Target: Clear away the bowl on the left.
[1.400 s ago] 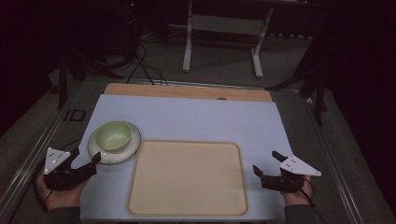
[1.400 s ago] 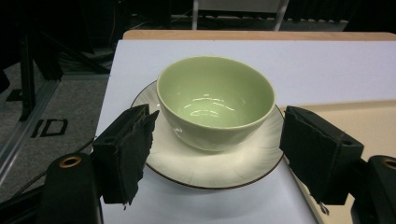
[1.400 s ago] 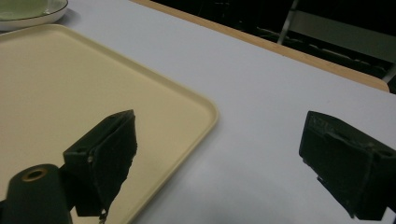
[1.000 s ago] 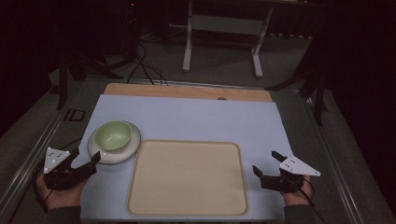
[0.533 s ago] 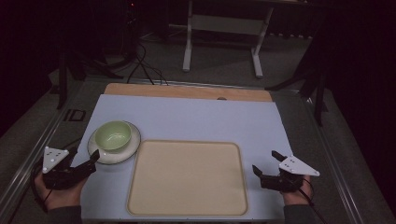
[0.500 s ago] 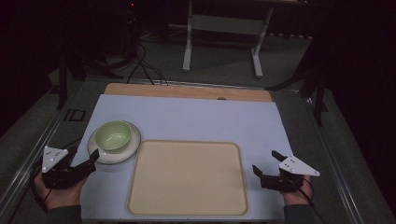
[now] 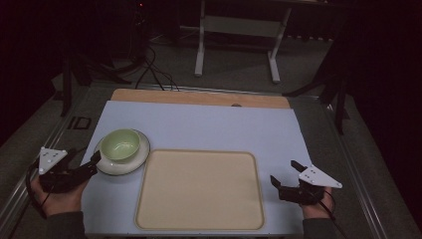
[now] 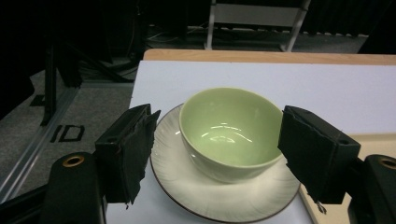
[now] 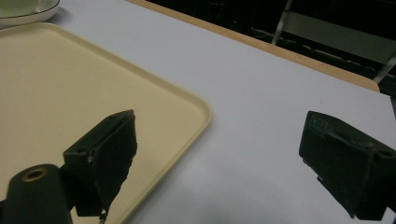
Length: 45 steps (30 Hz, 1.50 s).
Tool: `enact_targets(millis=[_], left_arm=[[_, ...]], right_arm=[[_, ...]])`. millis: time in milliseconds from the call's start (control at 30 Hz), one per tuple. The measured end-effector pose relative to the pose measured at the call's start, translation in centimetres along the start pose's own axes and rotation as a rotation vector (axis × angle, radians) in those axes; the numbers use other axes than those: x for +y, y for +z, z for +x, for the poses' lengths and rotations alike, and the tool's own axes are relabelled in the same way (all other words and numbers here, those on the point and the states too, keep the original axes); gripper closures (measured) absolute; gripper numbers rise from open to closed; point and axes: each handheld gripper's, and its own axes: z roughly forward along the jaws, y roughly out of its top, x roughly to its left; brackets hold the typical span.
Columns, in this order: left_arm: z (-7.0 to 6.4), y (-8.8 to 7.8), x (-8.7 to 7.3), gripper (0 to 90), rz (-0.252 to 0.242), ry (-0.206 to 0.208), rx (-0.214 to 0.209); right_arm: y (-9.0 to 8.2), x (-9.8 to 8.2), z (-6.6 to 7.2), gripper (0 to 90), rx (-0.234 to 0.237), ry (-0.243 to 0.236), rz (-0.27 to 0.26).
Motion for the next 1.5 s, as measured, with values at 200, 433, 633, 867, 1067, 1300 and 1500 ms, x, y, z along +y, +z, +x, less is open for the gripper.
enact_targets(millis=[200, 433, 633, 867, 1067, 1300, 1500], left_arm=[[0.2, 1.0, 0.6, 27.0, 0.014, 0.006, -0.001], [0.1, 2.0, 1.0, 27.1, 0.020, 0.010, -0.001], [0.3, 3.1, 0.9, 27.1, 0.028, -0.005, 0.007], [0.5, 4.0, 0.9, 27.9, 0.040, -0.001, 0.016], [0.9, 4.8, 0.7, 29.0, 0.049, -0.025, 0.016], [1.2, 5.9, 0.0, 29.1, 0.071, -0.052, 0.020], [1.5, 6.7, -0.3, 29.2, 0.079, -0.066, 0.026]], right_arm=[[-0.1, 0.0, 0.0, 10.8, -0.006, 0.002, -0.006], [0.0, 0.0, 0.0, 10.8, -0.005, -0.002, -0.004], [-0.1, 0.0, 0.0, 10.8, -0.010, 0.002, -0.007], [-0.1, 0.0, 0.0, 10.8, -0.010, 0.001, -0.009], [0.0, 0.0, 0.0, 10.8, -0.008, -0.002, -0.008], [0.0, 0.1, 0.1, 10.8, -0.004, -0.004, -0.010], [0.0, 0.1, 0.0, 10.8, -0.003, -0.004, -0.011]])
